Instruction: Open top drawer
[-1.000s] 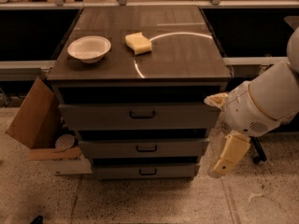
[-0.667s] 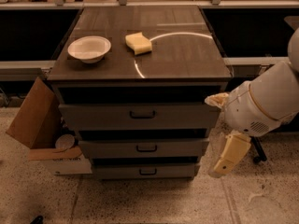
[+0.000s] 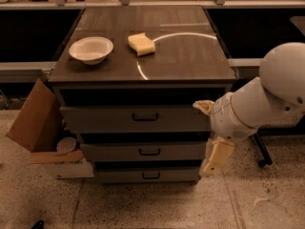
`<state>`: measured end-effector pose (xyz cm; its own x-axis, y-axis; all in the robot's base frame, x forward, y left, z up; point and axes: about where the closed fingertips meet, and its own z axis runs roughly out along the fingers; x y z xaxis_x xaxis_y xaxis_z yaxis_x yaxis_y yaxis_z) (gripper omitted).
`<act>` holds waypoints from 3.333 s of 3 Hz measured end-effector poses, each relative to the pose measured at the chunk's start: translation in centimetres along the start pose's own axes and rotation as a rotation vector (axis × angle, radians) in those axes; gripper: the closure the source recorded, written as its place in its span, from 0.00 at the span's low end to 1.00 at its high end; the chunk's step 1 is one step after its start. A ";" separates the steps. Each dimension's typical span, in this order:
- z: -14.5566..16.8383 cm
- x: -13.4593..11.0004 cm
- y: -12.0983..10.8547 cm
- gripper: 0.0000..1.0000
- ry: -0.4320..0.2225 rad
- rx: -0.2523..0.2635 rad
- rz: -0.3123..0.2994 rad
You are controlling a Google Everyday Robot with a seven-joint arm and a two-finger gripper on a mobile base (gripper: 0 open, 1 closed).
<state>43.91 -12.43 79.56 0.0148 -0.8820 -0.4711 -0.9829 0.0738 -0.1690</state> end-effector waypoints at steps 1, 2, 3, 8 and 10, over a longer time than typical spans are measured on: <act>4.3 0.7 -2.9 0.00 -0.020 0.003 -0.039; 4.3 0.7 -2.9 0.00 -0.020 0.003 -0.039; 5.3 1.4 -3.9 0.00 0.001 0.024 -0.067; 12.7 4.9 -11.4 0.00 0.105 0.084 -0.187; 14.9 5.4 -12.8 0.16 0.119 0.052 -0.187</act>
Offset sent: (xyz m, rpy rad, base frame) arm 0.0307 0.0097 -0.0263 0.0062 -0.0268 0.0316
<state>59.33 -11.18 66.25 0.1708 -0.9309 -0.3230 -0.9543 -0.0747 -0.2892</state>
